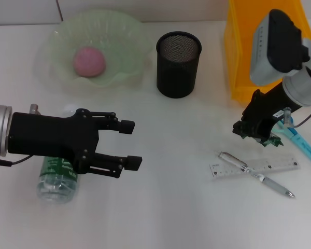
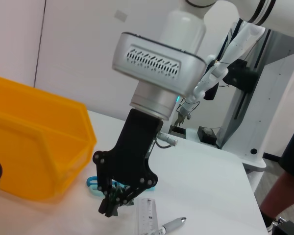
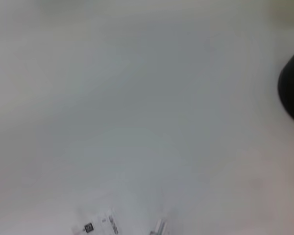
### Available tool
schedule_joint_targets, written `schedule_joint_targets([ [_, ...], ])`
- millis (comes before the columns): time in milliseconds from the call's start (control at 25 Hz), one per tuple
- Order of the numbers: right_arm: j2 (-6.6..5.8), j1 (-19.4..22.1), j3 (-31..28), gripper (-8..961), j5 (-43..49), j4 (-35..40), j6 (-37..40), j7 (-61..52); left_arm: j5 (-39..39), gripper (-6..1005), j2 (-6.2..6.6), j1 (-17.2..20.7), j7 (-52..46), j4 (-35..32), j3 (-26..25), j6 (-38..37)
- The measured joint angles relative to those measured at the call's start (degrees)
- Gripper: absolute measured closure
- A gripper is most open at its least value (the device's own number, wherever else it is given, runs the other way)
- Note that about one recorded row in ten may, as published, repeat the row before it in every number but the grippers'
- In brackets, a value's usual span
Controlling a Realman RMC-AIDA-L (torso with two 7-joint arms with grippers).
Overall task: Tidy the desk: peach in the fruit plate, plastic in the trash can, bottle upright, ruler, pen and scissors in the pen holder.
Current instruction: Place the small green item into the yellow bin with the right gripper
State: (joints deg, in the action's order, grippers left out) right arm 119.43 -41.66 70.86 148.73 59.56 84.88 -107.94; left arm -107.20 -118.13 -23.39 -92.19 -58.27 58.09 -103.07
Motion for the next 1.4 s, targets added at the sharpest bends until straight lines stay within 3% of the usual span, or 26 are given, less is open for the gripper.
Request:
schedule_joint_targets([
  [240,-0.2,4.3,-4.5,941,-4.6,8.2,3.3,-0.2,0.0,188,0.01,0.0,0.0,0.0,0.0,-0.4],
  [320,-0.23,5.4,-9.4,944,-8.0,11.0,4.3,-0.8,0.0,188,0.01,0.2,0.0,0.0,0.1,-0.4],
  [360,-0.5,6.0,-15.8,946,-12.3,13.0,4.7,-1.8,0.0,188,0.01,0.3,0.0,0.0,0.1,-0.4],
  [400,-0.5,6.0,-15.8,947,-12.3,13.0,4.7,-1.8,0.0,188,0.01,0.3,0.0,0.0,0.1,-0.4],
  [440,-0.71,5.9,-19.6,949,-14.8,13.5,4.6,-2.5,0.0,188,0.01,0.3,0.0,0.0,0.0,-0.4],
  [560,-1.48,5.5,-30.5,954,-22.5,11.8,-0.8,-3.9,0.0,188,0.01,0.3,0.0,0.0,0.0,-0.4],
  [640,-1.52,5.6,-31.4,938,-23.7,10.6,-3.5,-4.0,0.0,188,0.01,0.2,0.0,0.0,0.0,-0.4],
  [760,-0.94,6.0,-31.1,913,-25.4,5.0,-14.4,-3.7,0.0,188,0.01,0.3,-0.2,0.1,0.0,-0.2],
  [960,-0.42,5.5,-28.4,872,-25.6,-1.0,-21.7,-3.0,0.0,188,0.01,0.3,-0.5,0.1,0.0,-0.1],
  [1080,-0.42,5.3,-27.8,847,-25.7,-1.9,-22.4,-2.6,0.0,188,0.01,0.7,-0.7,0.1,0.0,0.0],
  [1280,-0.43,6.0,-27.5,635,-26.6,-2.0,-21.8,-2.0,0.0,188,0.05,0.9,-3.5,0.3,0.0,0.2],
  [1400,-0.76,7.1,-28.0,582,-29.5,-2.1,-18.3,0.4,-0.1,188,0.55,0.6,-7.5,0.3,-0.2,0.6],
])
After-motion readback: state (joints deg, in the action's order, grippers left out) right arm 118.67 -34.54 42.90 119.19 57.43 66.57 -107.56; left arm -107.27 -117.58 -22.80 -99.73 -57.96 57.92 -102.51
